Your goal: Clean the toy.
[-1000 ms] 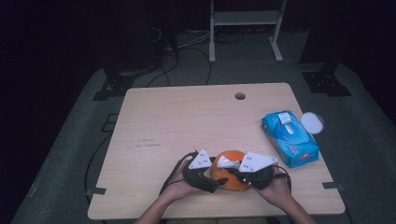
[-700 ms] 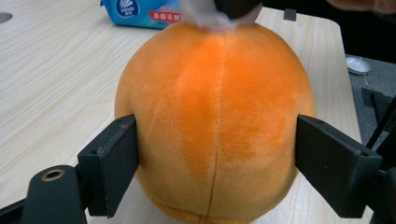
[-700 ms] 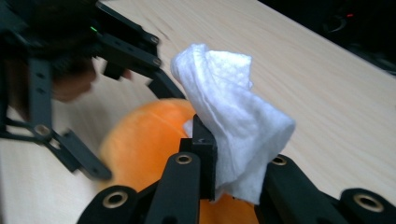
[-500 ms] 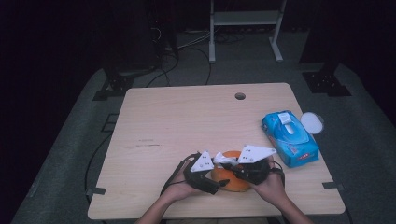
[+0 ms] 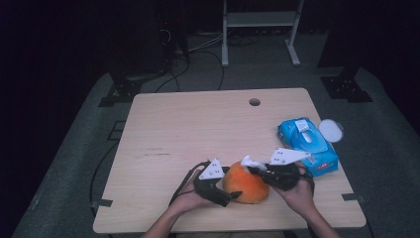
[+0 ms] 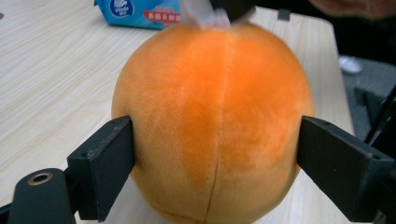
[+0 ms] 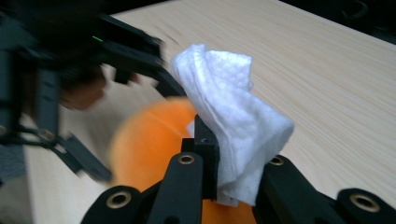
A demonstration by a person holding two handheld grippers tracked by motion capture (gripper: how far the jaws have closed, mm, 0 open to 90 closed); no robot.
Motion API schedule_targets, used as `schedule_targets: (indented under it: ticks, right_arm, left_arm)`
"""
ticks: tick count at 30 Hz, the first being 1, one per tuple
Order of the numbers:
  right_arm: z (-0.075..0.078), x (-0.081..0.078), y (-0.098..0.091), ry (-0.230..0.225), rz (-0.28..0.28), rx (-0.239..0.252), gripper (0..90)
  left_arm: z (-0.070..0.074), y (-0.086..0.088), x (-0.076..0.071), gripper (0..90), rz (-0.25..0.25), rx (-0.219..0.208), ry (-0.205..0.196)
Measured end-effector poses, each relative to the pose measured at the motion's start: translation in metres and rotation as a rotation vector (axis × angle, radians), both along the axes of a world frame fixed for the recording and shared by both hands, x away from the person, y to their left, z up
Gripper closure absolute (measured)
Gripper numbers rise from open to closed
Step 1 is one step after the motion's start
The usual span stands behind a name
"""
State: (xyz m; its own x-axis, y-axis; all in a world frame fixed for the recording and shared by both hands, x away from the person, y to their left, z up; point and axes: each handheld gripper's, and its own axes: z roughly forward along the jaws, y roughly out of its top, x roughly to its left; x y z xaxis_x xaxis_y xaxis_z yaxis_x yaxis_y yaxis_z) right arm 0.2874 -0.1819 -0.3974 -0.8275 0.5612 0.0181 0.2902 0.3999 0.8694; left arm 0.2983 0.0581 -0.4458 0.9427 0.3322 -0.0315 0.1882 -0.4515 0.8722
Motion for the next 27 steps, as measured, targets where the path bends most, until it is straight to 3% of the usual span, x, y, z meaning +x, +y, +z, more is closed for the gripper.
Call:
schedule_targets:
  ticks: [2, 5, 7, 12, 15, 19, 23, 27]
  right_arm:
    - [0.001, -0.005, 0.017, 0.004, 0.056, 0.009, 83.3]
    - [-0.001, -0.011, 0.034, -0.04, 0.087, -0.067, 83.2]
    - [-0.001, -0.009, 0.03, -0.041, 0.082, -0.071, 83.3]
    - [-0.003, -0.001, 0.004, -0.023, 0.005, -0.071, 83.3]
    - [-0.006, 0.0, -0.008, -0.012, -0.025, -0.069, 83.3]
    - [-0.003, -0.002, -0.002, 0.007, -0.001, -0.021, 83.3]
    - [-0.002, -0.007, 0.01, -0.012, 0.041, -0.05, 83.3]
    - [-0.007, 0.001, -0.002, 0.006, 0.008, -0.055, 83.3]
  left_arm:
    - [0.0, -0.001, -0.002, 18.2, 0.0, 0.011, -0.014]
    - [-0.001, 0.003, -0.001, 22.1, 0.007, 0.035, -0.013]
    - [-0.002, 0.006, 0.001, 23.0, 0.011, 0.029, -0.001]
    - [-0.006, 0.011, 0.003, 22.6, 0.01, 0.022, 0.021]
    - [-0.003, 0.009, 0.004, 16.3, 0.01, 0.001, 0.024]
    - [0.002, 0.001, 0.002, 10.2, 0.008, -0.025, -0.031]
    - [0.001, 0.006, 0.002, 21.3, 0.006, 0.004, -0.016]
    - [-0.002, 0.016, 0.007, 25.3, 0.015, 0.017, 0.032]
